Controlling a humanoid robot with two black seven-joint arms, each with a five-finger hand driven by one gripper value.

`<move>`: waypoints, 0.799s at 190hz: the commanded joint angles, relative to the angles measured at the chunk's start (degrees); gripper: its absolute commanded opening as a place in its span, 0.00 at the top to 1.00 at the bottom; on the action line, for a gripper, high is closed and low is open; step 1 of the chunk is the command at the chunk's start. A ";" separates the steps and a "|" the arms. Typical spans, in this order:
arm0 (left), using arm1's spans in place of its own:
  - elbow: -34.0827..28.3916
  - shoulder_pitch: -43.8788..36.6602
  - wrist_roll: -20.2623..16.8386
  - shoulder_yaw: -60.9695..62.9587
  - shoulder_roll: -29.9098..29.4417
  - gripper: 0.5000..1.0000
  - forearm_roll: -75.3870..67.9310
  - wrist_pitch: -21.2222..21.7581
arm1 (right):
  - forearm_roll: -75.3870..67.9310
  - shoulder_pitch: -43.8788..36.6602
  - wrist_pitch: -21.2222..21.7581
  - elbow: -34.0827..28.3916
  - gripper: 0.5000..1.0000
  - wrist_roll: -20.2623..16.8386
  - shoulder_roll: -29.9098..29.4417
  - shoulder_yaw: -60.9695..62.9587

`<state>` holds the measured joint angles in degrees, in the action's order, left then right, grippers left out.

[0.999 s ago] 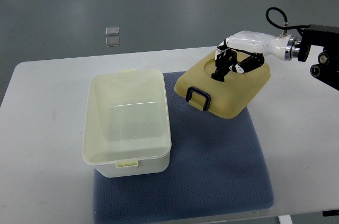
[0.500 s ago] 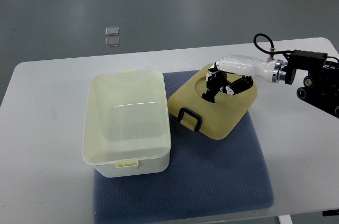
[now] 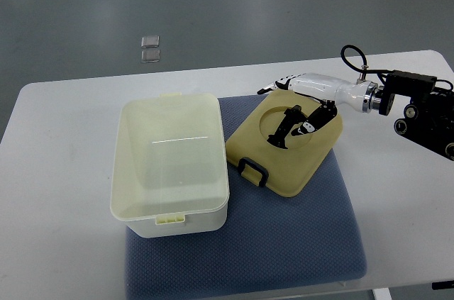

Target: Open white storage box with right hand

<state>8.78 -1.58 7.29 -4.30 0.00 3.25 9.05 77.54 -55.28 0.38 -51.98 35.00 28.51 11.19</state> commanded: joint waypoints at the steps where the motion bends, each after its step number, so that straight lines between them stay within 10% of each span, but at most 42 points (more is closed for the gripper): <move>1: 0.00 0.00 0.00 0.08 0.00 0.00 0.00 0.00 | -4.32 -0.44 0.23 -0.05 0.15 0.00 0.23 1.63; 54: 0.00 0.00 0.00 0.08 0.00 0.00 0.00 0.00 | -31.73 1.05 8.67 1.44 0.14 0.00 0.15 18.34; 106: 0.00 0.00 0.00 -0.01 0.00 0.00 0.00 0.00 | -70.41 7.90 3.67 6.36 0.14 -3.00 -5.04 18.69; 152: -0.08 0.00 0.00 -0.01 0.00 0.00 0.00 0.00 | -76.40 12.04 4.01 8.65 0.14 -8.37 -10.75 18.51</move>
<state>8.79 -1.58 7.30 -4.30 0.00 3.25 9.05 1.50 -44.43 2.90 -43.41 28.13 19.43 30.17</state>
